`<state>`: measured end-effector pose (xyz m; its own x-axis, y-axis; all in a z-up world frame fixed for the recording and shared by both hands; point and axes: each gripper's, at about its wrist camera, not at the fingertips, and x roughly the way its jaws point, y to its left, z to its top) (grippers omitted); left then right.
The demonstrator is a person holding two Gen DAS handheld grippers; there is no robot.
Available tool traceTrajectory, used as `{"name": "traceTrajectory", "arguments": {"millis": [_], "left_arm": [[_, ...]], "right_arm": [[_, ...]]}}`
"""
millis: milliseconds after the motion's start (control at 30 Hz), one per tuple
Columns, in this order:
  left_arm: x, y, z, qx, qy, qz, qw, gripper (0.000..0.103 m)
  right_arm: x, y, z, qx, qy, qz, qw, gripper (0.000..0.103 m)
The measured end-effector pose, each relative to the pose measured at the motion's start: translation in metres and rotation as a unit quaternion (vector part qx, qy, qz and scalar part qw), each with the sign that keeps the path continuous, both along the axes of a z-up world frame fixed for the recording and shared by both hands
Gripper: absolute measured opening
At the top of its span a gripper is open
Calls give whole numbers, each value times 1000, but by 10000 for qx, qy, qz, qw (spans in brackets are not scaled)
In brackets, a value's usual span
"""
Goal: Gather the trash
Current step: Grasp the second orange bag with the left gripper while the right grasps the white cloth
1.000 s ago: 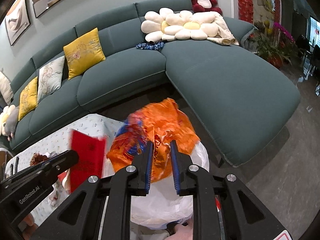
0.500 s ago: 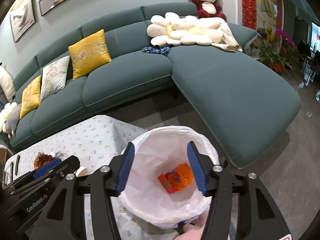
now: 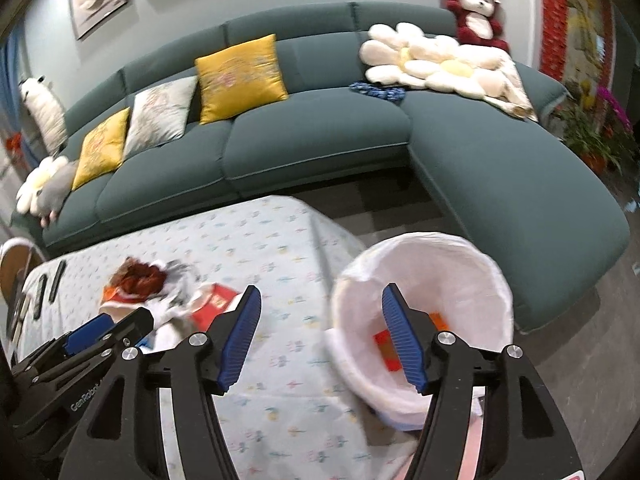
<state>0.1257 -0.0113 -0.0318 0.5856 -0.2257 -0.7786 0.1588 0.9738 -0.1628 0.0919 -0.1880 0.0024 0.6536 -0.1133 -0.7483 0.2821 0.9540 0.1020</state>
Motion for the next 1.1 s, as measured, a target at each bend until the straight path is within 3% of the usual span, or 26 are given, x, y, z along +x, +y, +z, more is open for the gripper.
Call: {"name": "traceTrajectory", "arguments": {"millis": [267, 567, 800, 1100], "left_arm": [[-8, 77, -20, 206, 86, 687, 9974, 74], [-9, 158, -48, 286, 358, 1361, 9896, 77], [5, 214, -71, 375, 569, 1838, 9806, 85], [43, 270, -100, 281, 859, 2154, 9723, 86]], "right_arm": [[7, 65, -15, -15, 203, 518, 9984, 65], [16, 126, -41, -5, 443, 954, 9945, 68], [33, 153, -67, 143, 723, 1071, 9915, 68], [68, 180, -106, 334, 1179, 977, 9876, 69]]}}
